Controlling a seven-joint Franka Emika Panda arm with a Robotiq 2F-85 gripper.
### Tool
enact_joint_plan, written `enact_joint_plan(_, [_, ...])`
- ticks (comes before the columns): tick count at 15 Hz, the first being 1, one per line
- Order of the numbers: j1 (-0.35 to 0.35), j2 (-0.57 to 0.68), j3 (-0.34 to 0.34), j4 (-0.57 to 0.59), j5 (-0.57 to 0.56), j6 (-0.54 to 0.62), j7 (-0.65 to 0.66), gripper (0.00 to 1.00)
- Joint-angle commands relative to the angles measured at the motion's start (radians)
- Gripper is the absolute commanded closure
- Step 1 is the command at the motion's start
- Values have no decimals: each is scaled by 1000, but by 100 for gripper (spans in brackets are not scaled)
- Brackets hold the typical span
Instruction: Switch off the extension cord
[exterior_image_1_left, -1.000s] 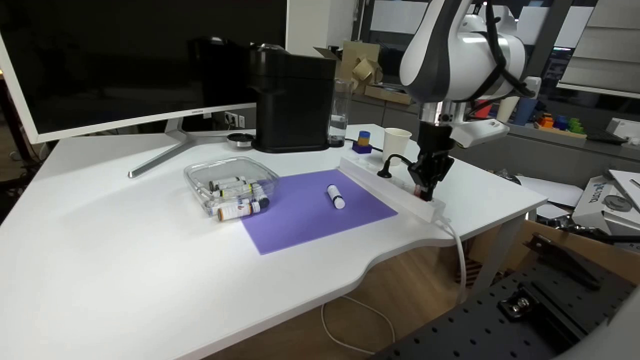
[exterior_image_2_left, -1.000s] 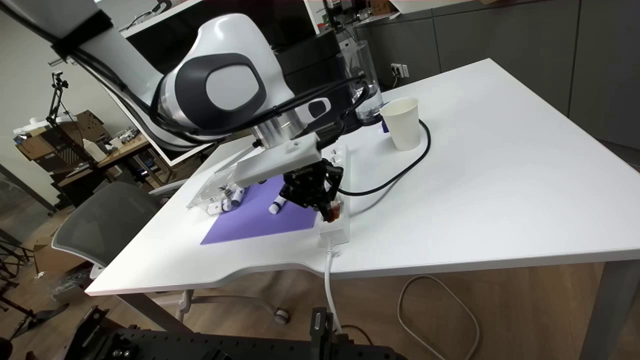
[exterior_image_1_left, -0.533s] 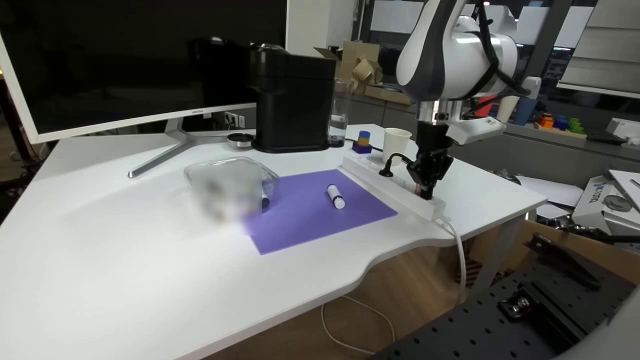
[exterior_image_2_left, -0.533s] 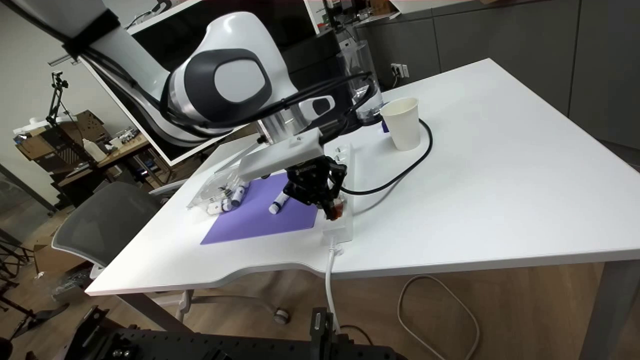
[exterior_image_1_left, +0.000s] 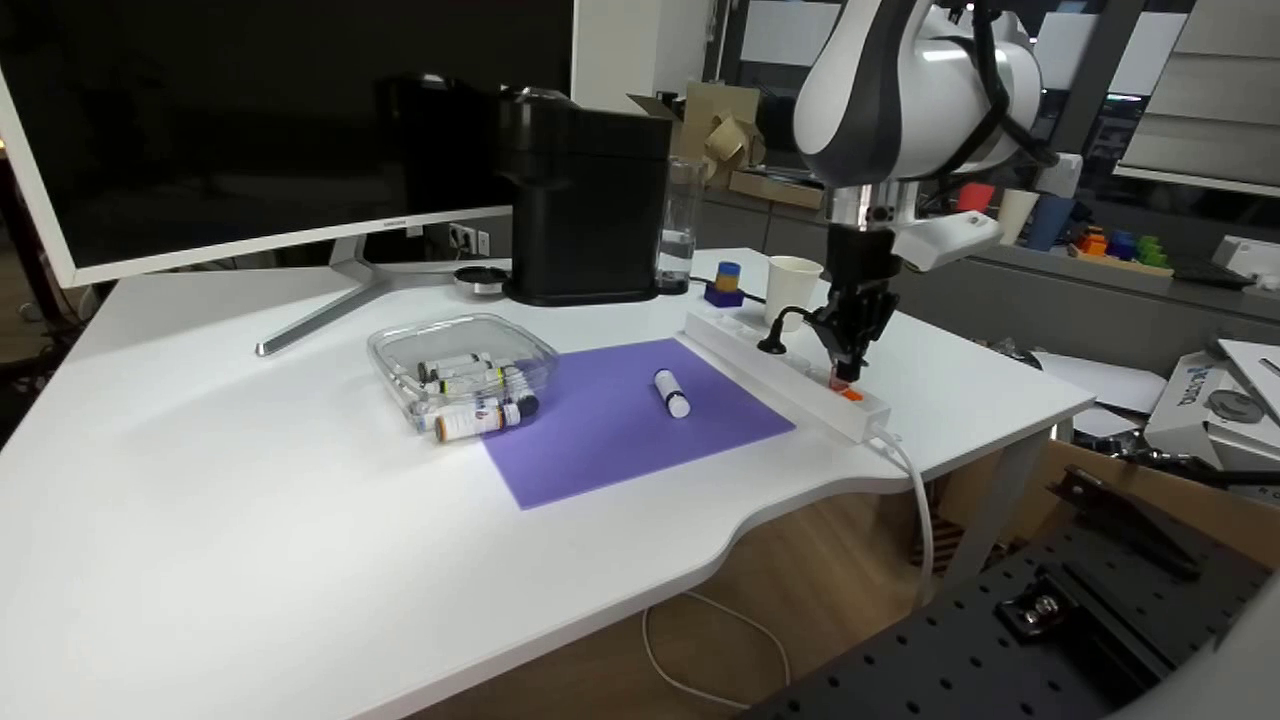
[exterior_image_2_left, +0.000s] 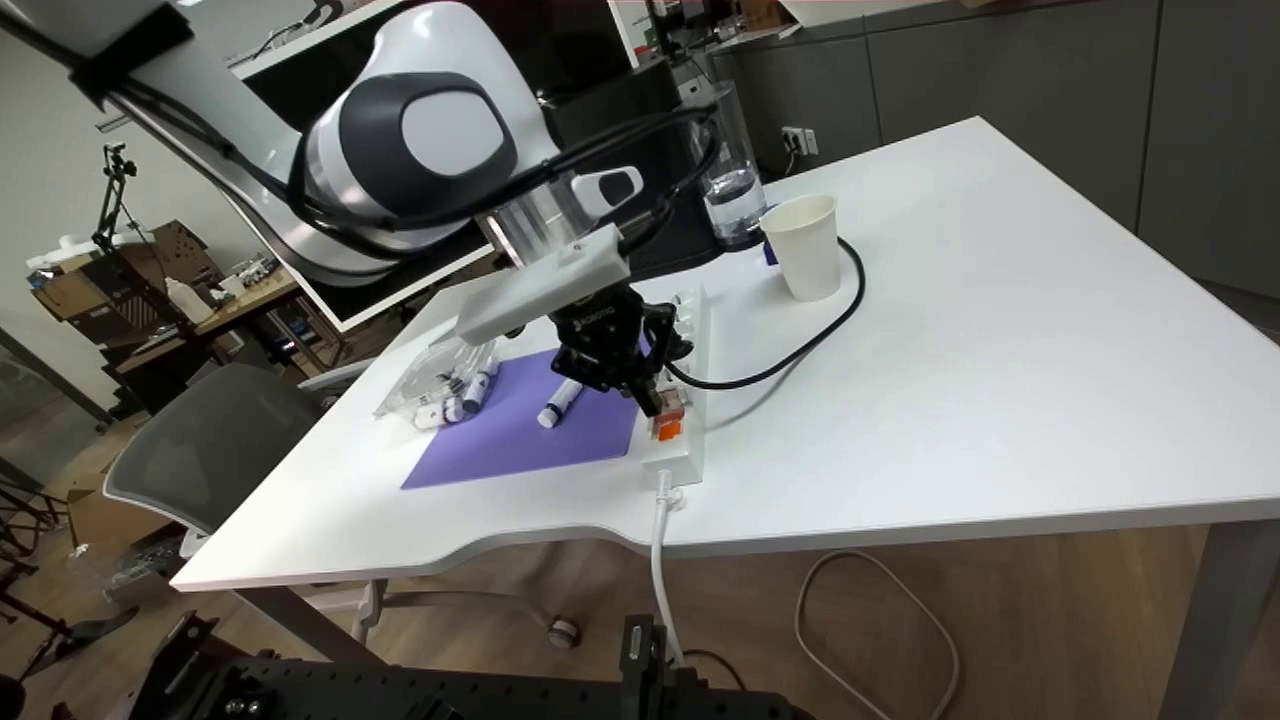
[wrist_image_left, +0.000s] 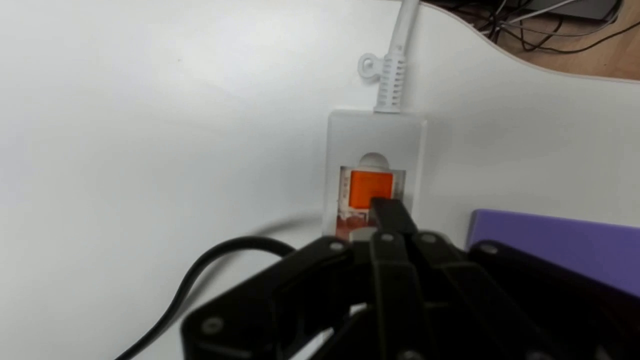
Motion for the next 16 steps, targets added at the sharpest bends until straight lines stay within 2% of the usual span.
enact_joint_plan(1, [39,-143,-28,-77,-71,-30,48,67])
enact_joint_plan(8, [31,-324,7,-115,0,-253,26,20])
enact_joint_plan(11, [28,-363,1,-124,-15,-278,61,0])
enact_joint_plan(16, [20,-408,0,-159,-38,-263,106,0])
